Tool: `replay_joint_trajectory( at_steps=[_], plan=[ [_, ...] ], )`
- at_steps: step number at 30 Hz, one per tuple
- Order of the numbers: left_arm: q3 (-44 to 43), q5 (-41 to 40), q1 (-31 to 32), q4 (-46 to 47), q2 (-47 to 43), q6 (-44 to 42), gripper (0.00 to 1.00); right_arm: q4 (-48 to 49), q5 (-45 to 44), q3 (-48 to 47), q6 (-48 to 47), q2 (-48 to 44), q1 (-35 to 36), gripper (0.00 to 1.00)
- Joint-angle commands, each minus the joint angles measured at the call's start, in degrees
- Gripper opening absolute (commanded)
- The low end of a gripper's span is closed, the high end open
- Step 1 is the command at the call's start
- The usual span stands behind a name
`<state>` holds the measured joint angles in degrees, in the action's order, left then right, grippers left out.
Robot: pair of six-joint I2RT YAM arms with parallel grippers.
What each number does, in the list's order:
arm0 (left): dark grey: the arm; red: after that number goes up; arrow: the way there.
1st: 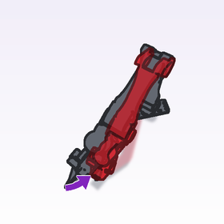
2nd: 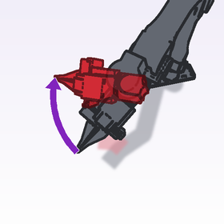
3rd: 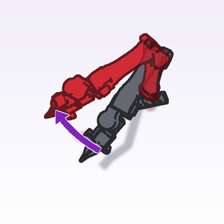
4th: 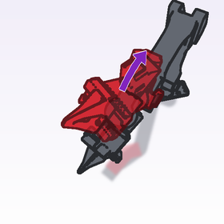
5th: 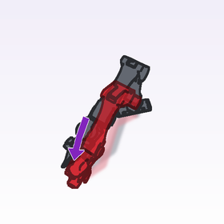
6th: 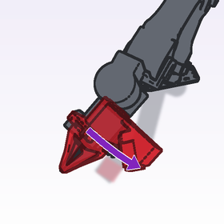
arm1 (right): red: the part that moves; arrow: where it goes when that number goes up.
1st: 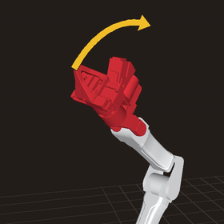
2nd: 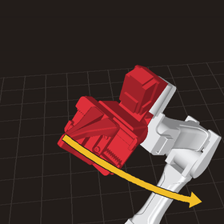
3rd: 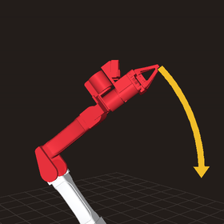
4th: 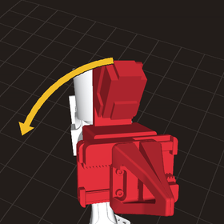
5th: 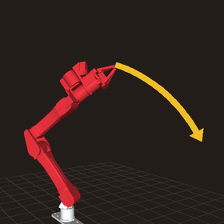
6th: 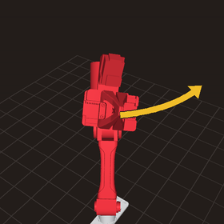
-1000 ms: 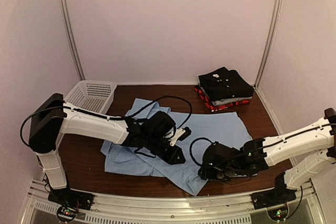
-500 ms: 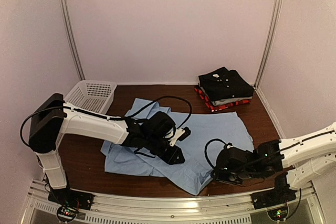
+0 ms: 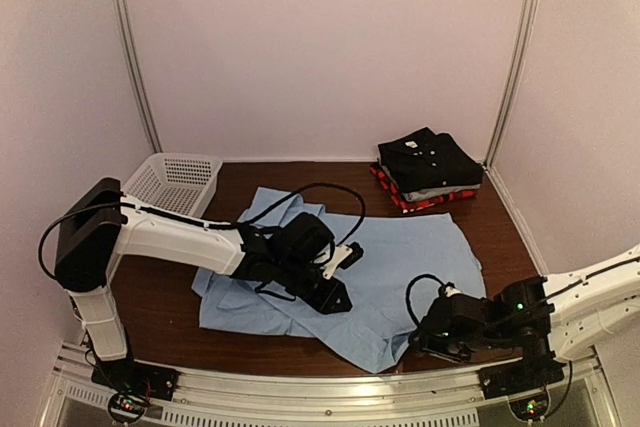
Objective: Fold and stack the long sleeve shirts
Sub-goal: Adjust the sleeve of the 1/3-folded shirt, then pick up the sleeve from the 1/3-folded shirt.
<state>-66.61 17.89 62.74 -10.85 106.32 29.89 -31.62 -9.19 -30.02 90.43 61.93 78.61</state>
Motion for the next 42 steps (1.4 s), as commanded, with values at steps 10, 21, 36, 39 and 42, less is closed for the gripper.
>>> replay_joint_trajectory(
  at_steps=[10, 21, 36, 39, 42],
  plan=[
    [-1.5, -0.5, 0.2, -0.5, -0.7, -1.5, 0.16, 10.6, -2.0, 7.6, 5.3, -8.4, 2.8, 0.5],
    [-1.6, -0.1, 0.3, -0.5, -0.5, -1.6, 0.16, 12.9, -1.3, 11.4, 5.4, -4.7, 3.0, 0.5],
    [-2.3, -1.6, 0.2, -1.1, -1.6, -2.2, 0.16, 25.3, -0.3, 17.4, 2.6, -5.4, 3.0, 0.31],
    [-2.6, -2.5, -0.1, -1.7, -1.9, -2.6, 0.16, 24.9, -0.8, 16.4, 1.3, -5.2, 3.0, 0.2],
    [-2.0, -3.5, -1.2, -2.0, -3.3, -2.7, 0.16, 20.7, -2.5, 13.2, -1.1, -5.9, 3.0, 0.02]
  ],
)
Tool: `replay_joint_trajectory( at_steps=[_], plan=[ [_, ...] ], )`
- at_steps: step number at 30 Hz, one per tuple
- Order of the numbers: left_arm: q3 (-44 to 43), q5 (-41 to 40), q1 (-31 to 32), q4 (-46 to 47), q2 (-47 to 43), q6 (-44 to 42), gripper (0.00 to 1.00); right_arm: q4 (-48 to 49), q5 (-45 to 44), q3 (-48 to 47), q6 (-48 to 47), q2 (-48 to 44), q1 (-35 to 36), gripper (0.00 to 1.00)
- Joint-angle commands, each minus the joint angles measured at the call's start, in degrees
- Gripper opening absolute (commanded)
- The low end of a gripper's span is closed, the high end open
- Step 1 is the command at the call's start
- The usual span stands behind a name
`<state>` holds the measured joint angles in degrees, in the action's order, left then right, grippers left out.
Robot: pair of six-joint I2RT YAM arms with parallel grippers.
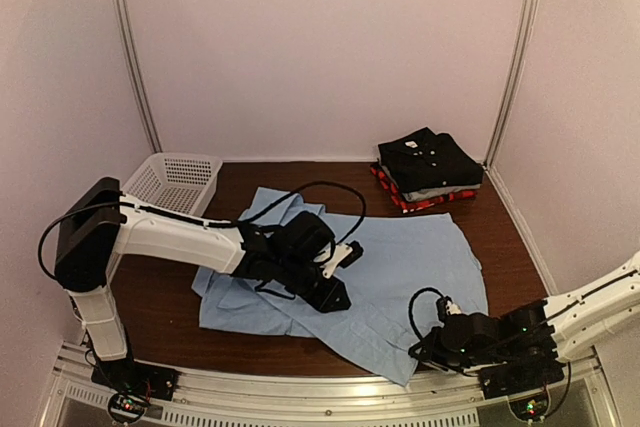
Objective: Fold and stack the long sleeve shirts
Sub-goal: Pick up the sleeve from the 1/3-folded shirt, then place the sleeve of the 1/3-folded shirt.
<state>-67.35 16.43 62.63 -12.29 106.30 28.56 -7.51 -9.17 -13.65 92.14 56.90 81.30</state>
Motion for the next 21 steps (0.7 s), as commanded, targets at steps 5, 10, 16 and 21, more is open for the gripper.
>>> replay_joint_trajectory(
  at_steps=[5, 10, 16, 21],
  plan=[
    [-0.2, -6.5, -4.0, -2.4, -7.3, -3.3, 0.25, -14.3, -7.1, -12.1, -9.4, -3.5, -0.9, 0.0],
    [-0.5, -13.9, -6.6, -5.2, -10.6, -5.7, 0.43, -24.7, -7.8, -22.3, -18.4, -4.1, -6.2, 0.0],
    [-1.1, -21.4, -9.9, -7.0, -13.8, -6.9, 0.62, -28.5, -2.5, -29.1, -33.9, -0.3, -19.1, 0.0],
    [-1.6, -24.7, -13.1, -7.7, -16.7, -7.6, 0.72, -32.4, -0.3, -37.0, -45.5, 6.4, -26.3, 0.0]
  ],
)
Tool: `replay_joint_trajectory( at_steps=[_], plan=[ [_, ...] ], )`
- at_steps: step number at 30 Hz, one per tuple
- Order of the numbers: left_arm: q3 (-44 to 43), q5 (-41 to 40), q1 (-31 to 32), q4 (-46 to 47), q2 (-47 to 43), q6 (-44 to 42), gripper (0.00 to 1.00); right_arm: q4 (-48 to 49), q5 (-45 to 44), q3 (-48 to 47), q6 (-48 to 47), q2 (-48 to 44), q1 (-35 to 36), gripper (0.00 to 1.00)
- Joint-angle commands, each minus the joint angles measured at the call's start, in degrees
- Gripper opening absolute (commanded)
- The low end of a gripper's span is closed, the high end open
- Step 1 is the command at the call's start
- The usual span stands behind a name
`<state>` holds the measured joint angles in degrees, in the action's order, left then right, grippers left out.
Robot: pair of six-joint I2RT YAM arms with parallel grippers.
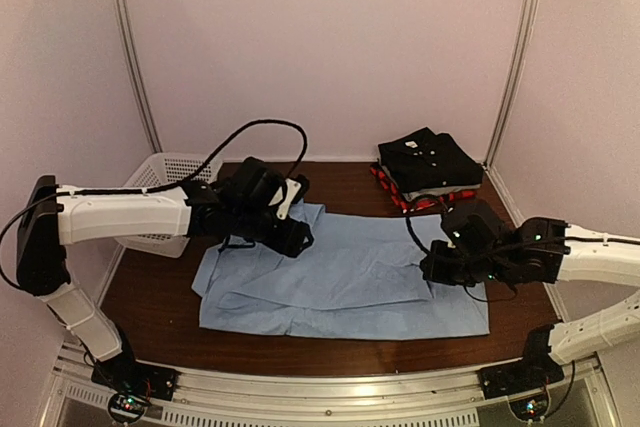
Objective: Fold and stack the long sleeve shirts
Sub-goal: Place the sleeve of the 1/3-folded shirt.
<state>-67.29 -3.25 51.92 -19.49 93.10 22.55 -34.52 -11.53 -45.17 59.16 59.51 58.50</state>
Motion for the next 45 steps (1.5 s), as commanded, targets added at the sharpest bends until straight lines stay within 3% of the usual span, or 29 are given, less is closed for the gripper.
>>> replay_joint_trajectory(
  at_steps=[1, 12, 26, 33, 37, 40, 45],
  plan=[
    [-1.7, -5.0, -2.9, -0.5, -3.9, -1.7, 0.74, -6.2, 2.4, -6.6, -13.8, 4.9, -4.3, 0.0],
    [-1.8, -5.3, -4.1, -1.8, -1.8, -1.5, 0.79, -5.3, 12.5, -2.7, -18.4, 4.9, -13.5, 0.0],
    [6.9, -2.3, -4.1, 3.5, -3.4, 0.1, 0.8, 3.9, 21.1, 9.3, -19.8, 4.5, -21.6, 0.0],
    [7.8, -2.6, -4.1, 3.8, -3.9, 0.7, 0.8, 9.8, 23.5, 14.1, -19.8, 4.0, -23.2, 0.13],
    [7.6, -2.6, -4.1, 3.8, -3.6, 0.8, 0.8, 12.9, 24.0, 16.9, -18.2, 2.5, -23.4, 0.15],
    [7.4, -2.6, -4.1, 3.8, -3.5, 0.8, 0.8, 14.7, 24.4, 18.7, -17.2, 1.3, -23.5, 0.14],
    [7.6, -3.2, -4.1, 3.7, -3.8, 0.6, 0.8, 13.2, 23.6, 19.2, -16.3, -1.5, -23.7, 0.0]
  ],
)
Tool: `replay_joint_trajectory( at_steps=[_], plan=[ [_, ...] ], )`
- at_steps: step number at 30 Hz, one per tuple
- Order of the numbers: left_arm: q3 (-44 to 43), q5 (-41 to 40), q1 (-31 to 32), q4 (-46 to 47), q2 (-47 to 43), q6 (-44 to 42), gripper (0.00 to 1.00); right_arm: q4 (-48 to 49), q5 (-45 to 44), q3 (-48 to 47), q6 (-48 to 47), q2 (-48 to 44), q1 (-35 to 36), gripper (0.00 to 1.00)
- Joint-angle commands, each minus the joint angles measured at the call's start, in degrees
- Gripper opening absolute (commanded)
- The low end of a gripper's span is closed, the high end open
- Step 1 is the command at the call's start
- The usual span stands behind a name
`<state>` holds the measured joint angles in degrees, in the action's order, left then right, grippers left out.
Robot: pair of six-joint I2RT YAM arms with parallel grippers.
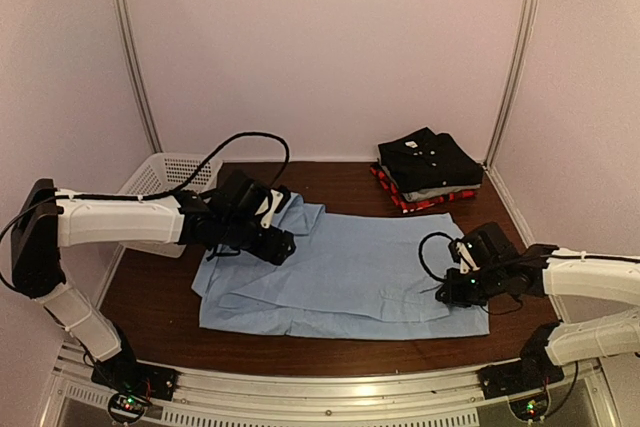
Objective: Fold and stack the long sleeve shirts
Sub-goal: Place the sleeve of the 1/3-folded shirt.
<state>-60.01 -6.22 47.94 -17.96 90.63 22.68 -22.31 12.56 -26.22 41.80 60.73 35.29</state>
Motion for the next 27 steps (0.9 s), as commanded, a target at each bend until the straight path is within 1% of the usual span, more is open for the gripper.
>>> replay_joint_trajectory(
  at_steps=[1, 6, 11, 18, 27],
  plan=[
    [0.3, -0.5, -0.1, 1.9, -1.3, 0.4, 0.8, 0.0, -1.0, 0.0, 1.3, -3.6, -0.6, 0.0],
    [0.6, -1.3, -0.1, 1.1, -1.6, 0.3, 0.8, -7.0, -2.2, -2.6, 2.4, -8.1, -1.3, 0.0],
    [2.8, 0.5, -0.1, 1.8, -2.1, 0.8, 0.8, -12.5, -4.1, -3.8, 1.8, -9.2, -1.6, 0.0],
    [8.8, 4.3, 0.6, 7.1, -3.5, 2.5, 0.8, -12.2, -3.5, -1.3, 2.3, -8.5, -1.9, 0.0],
    [9.6, 2.8, 5.4, 9.6, -3.5, 4.1, 0.8, -12.8, -5.3, -0.9, 2.0, -6.0, -2.0, 0.0]
  ],
)
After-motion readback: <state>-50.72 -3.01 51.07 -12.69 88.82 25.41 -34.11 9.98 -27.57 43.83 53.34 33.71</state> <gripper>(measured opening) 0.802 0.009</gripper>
